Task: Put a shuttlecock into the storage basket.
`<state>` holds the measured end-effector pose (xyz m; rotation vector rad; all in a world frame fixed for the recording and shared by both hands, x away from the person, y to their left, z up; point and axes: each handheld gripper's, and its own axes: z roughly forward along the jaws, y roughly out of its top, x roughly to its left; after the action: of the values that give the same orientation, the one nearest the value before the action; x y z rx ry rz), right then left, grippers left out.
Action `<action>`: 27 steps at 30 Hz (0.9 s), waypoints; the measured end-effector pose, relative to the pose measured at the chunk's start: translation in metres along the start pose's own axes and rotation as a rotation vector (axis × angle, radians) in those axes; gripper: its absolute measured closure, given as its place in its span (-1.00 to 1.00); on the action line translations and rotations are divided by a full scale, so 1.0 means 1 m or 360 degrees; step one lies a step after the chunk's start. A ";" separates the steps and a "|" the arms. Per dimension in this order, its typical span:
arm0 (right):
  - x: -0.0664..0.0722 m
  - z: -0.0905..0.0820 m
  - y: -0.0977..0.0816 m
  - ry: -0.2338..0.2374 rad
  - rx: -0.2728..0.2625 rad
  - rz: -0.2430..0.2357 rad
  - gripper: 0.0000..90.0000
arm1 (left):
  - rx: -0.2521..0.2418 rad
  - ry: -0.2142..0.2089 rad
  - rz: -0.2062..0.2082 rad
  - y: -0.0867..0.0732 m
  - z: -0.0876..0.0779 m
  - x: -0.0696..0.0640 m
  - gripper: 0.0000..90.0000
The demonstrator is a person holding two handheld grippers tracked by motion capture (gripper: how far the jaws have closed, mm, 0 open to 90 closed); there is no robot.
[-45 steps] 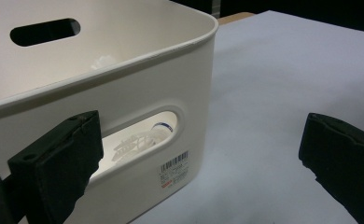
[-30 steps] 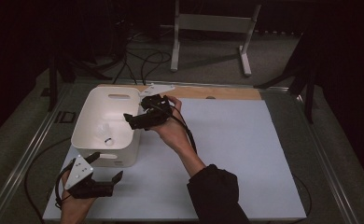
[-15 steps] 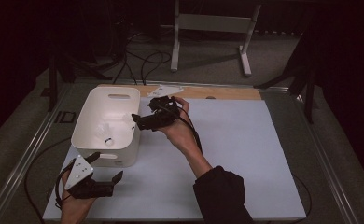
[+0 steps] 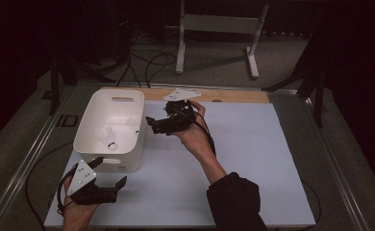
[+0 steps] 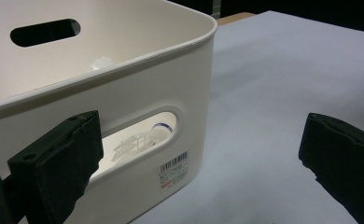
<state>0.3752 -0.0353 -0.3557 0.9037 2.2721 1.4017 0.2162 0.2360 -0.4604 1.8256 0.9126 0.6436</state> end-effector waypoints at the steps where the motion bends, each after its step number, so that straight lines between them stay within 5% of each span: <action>1: -0.001 -0.001 -0.001 -0.0007 0.0004 0.0006 -0.80 | 0.0000 0.0000 0.0000 0.000 0.000 0.000 -0.99; 27: -0.021 -0.034 -0.029 -0.0053 -0.0040 -0.0002 -0.80 | -0.0003 0.0003 0.0000 0.000 0.000 0.000 -0.99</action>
<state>0.3616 -0.0812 -0.3670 0.9107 2.2251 1.4009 0.2161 0.2360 -0.4601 1.8239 0.9127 0.6460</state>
